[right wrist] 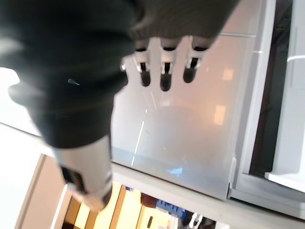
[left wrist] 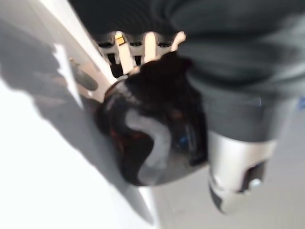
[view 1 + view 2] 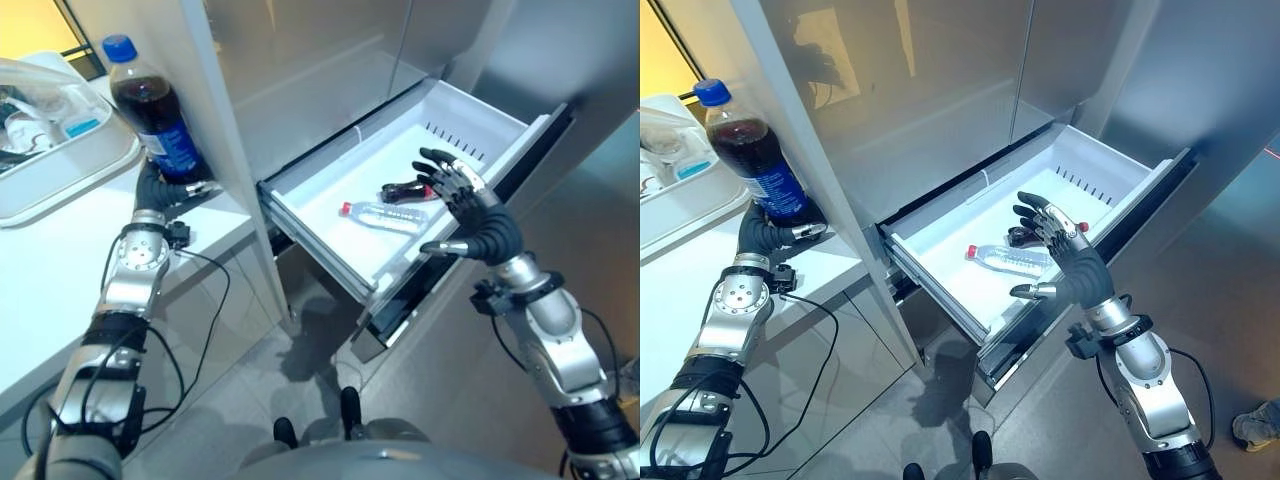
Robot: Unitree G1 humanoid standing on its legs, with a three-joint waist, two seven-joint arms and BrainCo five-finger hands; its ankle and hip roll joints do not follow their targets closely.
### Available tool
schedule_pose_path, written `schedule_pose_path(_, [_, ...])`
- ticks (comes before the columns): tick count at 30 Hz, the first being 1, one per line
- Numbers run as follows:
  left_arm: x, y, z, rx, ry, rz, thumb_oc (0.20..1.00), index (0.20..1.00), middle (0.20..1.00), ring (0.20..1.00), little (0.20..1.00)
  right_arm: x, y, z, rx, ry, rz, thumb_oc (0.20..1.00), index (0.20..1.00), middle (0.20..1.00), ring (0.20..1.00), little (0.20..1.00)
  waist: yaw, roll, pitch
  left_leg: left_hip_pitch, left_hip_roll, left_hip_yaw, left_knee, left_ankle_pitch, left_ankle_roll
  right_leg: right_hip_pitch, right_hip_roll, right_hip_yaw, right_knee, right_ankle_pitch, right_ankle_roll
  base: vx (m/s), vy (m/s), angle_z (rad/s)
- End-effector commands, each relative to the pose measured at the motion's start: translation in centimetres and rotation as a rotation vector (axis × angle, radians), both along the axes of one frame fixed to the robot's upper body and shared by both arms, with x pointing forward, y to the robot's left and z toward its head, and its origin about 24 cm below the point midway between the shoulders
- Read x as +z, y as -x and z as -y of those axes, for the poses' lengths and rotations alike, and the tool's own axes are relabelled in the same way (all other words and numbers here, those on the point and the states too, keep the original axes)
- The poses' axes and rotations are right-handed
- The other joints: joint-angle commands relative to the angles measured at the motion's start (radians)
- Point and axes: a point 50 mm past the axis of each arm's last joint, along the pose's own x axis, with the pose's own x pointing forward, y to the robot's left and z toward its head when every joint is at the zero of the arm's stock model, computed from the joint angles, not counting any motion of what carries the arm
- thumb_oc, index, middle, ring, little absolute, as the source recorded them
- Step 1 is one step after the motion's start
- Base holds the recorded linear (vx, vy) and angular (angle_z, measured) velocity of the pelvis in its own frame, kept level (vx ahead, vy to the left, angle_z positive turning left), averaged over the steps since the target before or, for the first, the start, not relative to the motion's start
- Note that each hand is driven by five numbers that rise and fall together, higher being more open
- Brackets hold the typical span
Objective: Take the drinks into the refrigerator
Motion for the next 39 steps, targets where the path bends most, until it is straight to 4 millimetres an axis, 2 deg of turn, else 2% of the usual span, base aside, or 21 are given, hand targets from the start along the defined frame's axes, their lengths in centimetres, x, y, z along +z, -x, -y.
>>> schedule_pose_path(1, [0.0, -1.9, 2.8, -0.078, 0.006, 0.001, 1.0, 1.0, 1.0, 1.0, 1.0, 3.1, 1.1, -0.3, 0.059, -0.028, 0.153, 1.0, 1.0, 1.0, 1.0, 1.0, -0.033, -0.004, -0.004, 0.077, 0.027, -0.046, 0.004, -0.07, -0.016, 0.0, -0.019, -0.025, 0.128, -0.075, 0.078, 0.06, -0.035, 0.01])
schedule_pose_path(2, [0.0, -2.0, 3.1, -0.086, 0.005, 0.004, 1.0, 1.0, 1.0, 1.0, 1.0, 2.9, 1.2, -0.3, 0.056, -0.028, 0.147, 1.0, 1.0, 1.0, 1.0, 1.0, -0.034, -0.004, -0.007, 0.08, 0.027, -0.048, 0.003, -0.071, -0.017, 0.006, -0.019, -0.029, 0.127, -0.078, 0.078, 0.05, -0.031, 0.02])
schedule_pose_path(3, [-0.1, -2.0, 3.3, -0.091, 0.005, 0.005, 0.906, 0.906, 0.906, 0.906, 0.906, 2.8, 1.3, -0.3, 0.054, -0.03, 0.142, 1.0, 1.0, 1.0, 1.0, 1.0, -0.035, -0.004, -0.009, 0.083, 0.028, -0.051, 0.002, -0.072, -0.017, 0.01, -0.019, -0.031, 0.126, -0.079, 0.077, 0.0, 0.0, 0.0])
schedule_pose_path(4, [-0.1, -2.0, 3.4, -0.091, 0.005, 0.004, 0.762, 0.762, 0.762, 0.762, 0.762, 2.8, 1.3, -0.3, 0.054, -0.03, 0.142, 1.0, 1.0, 1.0, 1.0, 1.0, -0.035, -0.004, -0.009, 0.083, 0.028, -0.052, 0.002, -0.072, -0.017, 0.01, -0.019, -0.031, 0.126, -0.08, 0.077, 0.03, -0.024, 0.04])
schedule_pose_path(5, [-0.2, -2.1, 3.9, -0.106, 0.008, 0.006, 0.2, 0.2, 0.2, 0.2, 0.2, 2.6, 1.3, -0.2, 0.047, -0.027, 0.137, 1.0, 1.0, 1.0, 1.0, 1.0, -0.036, -0.005, -0.014, 0.088, 0.028, -0.057, 0.001, -0.075, -0.018, 0.017, -0.018, -0.036, 0.125, -0.084, 0.076, 0.02, -0.018, 0.05])
schedule_pose_path(13, [-1.0, -2.2, 5.3, -0.146, 0.053, -0.007, 0.2, 0.2, 0.2, 0.2, 0.2, 2.0, 1.5, 0.1, 0.034, -0.029, 0.108, 1.0, 1.0, 1.0, 1.0, 1.0, -0.043, -0.002, -0.029, 0.105, 0.024, -0.069, 0.001, -0.082, -0.022, 0.052, -0.025, -0.052, 0.112, -0.085, 0.074, 0.02, -0.01, 0.06])
schedule_pose_path(26, [-1.8, -2.0, 5.6, -0.172, 0.066, -0.038, 0.2, 0.2, 0.2, 0.2, 0.2, 1.7, 1.5, 0.1, 0.033, -0.031, 0.093, 1.0, 1.0, 1.0, 1.0, 1.0, -0.034, -0.004, -0.048, 0.112, 0.023, -0.083, 0.001, -0.078, -0.025, 0.091, -0.035, -0.072, 0.085, -0.072, 0.074, 0.0, -0.003, 0.01])
schedule_pose_path(34, [-1.2, -2.1, 6.5, -0.216, 0.103, -0.007, 0.2, 0.2, 0.2, 0.2, 0.2, 1.2, 1.3, 0.0, 0.033, -0.029, 0.075, 1.0, 1.0, 1.0, 1.0, 1.0, -0.03, -0.002, -0.061, 0.113, 0.018, -0.092, 0.001, -0.077, -0.023, 0.097, -0.042, -0.082, 0.088, -0.071, 0.077, 0.0, 0.003, 0.03])
schedule_pose_path(39, [0.0, -2.1, 7.6, -0.271, 0.204, 0.068, 0.2, 0.2, 0.2, 0.2, 0.2, 1.2, 1.2, -0.2, 0.035, -0.035, 0.074, 1.0, 1.0, 1.0, 1.0, 1.0, -0.028, 0.001, -0.066, 0.114, 0.014, -0.094, 0.001, -0.078, -0.021, 0.099, -0.046, -0.086, 0.094, -0.071, 0.077, 0.0, 0.007, 0.04])
